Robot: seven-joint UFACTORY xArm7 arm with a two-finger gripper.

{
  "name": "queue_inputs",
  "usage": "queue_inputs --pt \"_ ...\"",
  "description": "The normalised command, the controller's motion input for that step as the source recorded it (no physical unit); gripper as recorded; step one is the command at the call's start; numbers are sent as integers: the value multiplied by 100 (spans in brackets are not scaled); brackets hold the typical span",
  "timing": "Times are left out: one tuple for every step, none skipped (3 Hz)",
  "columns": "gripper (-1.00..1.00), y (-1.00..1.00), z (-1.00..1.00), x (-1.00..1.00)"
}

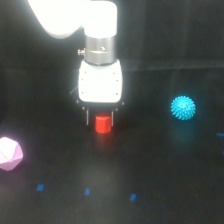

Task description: Pick up the red object from the table

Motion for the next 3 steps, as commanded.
queue_inputs --pt "-93 -24 39 -2" --pt "-95 -7 100 29" --pt "-100 67 84 49"
